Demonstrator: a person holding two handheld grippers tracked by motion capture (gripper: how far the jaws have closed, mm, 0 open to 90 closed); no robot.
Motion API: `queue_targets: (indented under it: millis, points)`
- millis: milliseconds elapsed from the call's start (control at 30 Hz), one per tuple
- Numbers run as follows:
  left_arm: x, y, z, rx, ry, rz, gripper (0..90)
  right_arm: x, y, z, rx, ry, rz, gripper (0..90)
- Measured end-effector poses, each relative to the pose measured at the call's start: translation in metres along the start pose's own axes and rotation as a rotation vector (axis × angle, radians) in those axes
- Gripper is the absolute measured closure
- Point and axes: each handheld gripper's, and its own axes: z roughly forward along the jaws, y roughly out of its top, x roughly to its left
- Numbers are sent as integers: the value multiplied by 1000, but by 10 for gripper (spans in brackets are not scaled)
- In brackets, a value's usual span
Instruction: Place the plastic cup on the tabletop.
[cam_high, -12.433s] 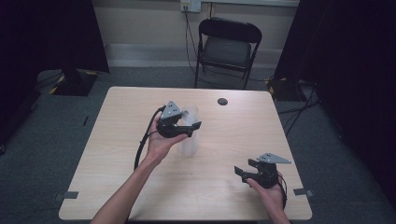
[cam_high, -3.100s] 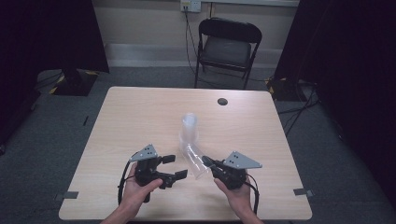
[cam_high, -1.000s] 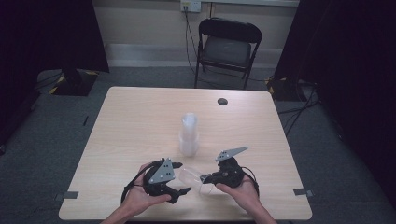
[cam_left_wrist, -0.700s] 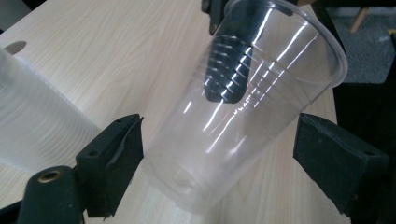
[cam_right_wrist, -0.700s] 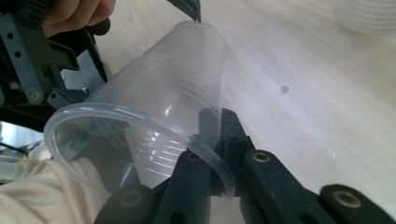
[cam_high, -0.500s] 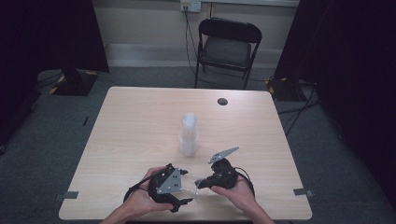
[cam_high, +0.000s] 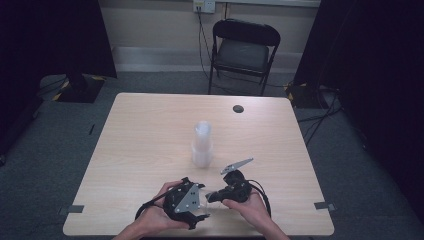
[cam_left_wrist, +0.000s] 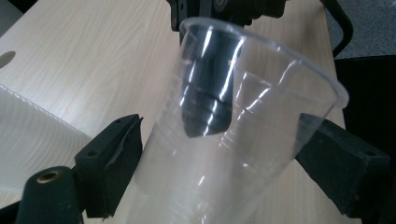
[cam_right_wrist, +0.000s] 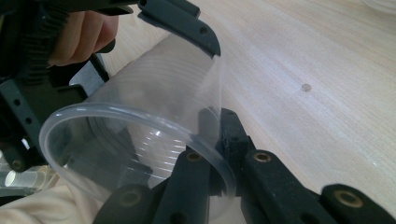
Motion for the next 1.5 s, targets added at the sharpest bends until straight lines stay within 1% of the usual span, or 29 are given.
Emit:
queue_targets:
  millis: [33, 100, 200, 267, 300, 333, 367, 400, 467, 500, 533, 567, 667, 733, 767, 800, 833, 867, 900, 967, 1000, 1133, 1167, 1333, 1400, 1500]
  points:
    - [-1, 0, 0, -4, -3, -5, 173, 0, 0, 0, 2, -3, 1, 896]
    - [-3, 1, 2, -16, 2, 12, 191, 1, 1, 1, 4, -3, 3, 894]
    - [-4, 3, 1, -17, -7, 14, 210, 1, 1, 3, -2, -2, 11, 894]
    - [-5, 4, 1, -33, -8, 14, 224, 1, 1, 3, -4, -1, 11, 894]
    - [-5, 5, 1, -28, -4, 27, 232, 1, 1, 4, -4, 5, 12, 894]
    - [-6, 5, 2, -33, 1, 25, 231, 0, 1, 4, -8, 7, 14, 894]
    - [-6, 6, 2, -30, -7, 22, 236, 0, 1, 5, -9, 7, 17, 894]
    - [-7, 7, 4, -39, -2, 16, 240, 0, 1, 5, -8, 8, 22, 894]
    - [-6, 8, 5, -33, -1, 29, 237, 0, 2, 5, -10, 4, 27, 893]
    - [-8, 8, 7, -38, 12, 23, 241, -1, 1, 5, -13, 4, 31, 895]
    - [-7, 9, 7, -40, 7, 28, 233, -1, 2, 5, -17, 10, 43, 897]
    - [-8, 10, 7, -29, 4, 32, 235, -1, 2, 5, -19, 12, 45, 897]
    - [-10, 9, 8, -37, 9, 27, 243, 0, 2, 6, -16, 7, 42, 896]
    - [-9, 10, 7, -32, 10, 44, 248, 0, 2, 6, -17, 10, 45, 893]
    - [-9, 9, 7, -36, 11, 41, 252, 0, 1, 6, -18, 8, 45, 891]
    - [-9, 10, 7, -35, 15, 51, 255, 1, 1, 6, -20, 4, 44, 888]
    - [-10, 9, 7, -41, 20, 39, 259, 1, 1, 6, -20, 3, 44, 883]
    - [-10, 9, 7, -45, 26, 41, 293, 1, 1, 6, -23, 2, 47, 867]
    - [-9, 8, 6, -54, 35, 49, 288, 1, 1, 5, -26, 1, 47, 867]
    - [-7, 7, 4, -69, 40, 26, 290, 1, 1, 5, -44, -2, 45, 866]
    - [-6, 7, 4, -68, 44, 25, 289, 1, 1, 4, -55, -8, 44, 846]
    - [-6, 5, 4, -65, 47, 9, 290, 1, 1, 2, -71, -10, 46, 839]
    - [-6, 5, 4, -59, 49, 12, 290, 1, 1, 2, -73, -9, 47, 836]
    - [-4, 5, 5, -75, 48, -4, 290, 0, 1, 0, -82, -7, 43, 821]
    - [-3, 4, 5, -84, 43, -28, 290, 1, 1, 0, -92, -8, 38, 819]
    - [-2, 4, 4, -94, 44, -37, 290, 1, 1, -2, -111, -6, 29, 804]
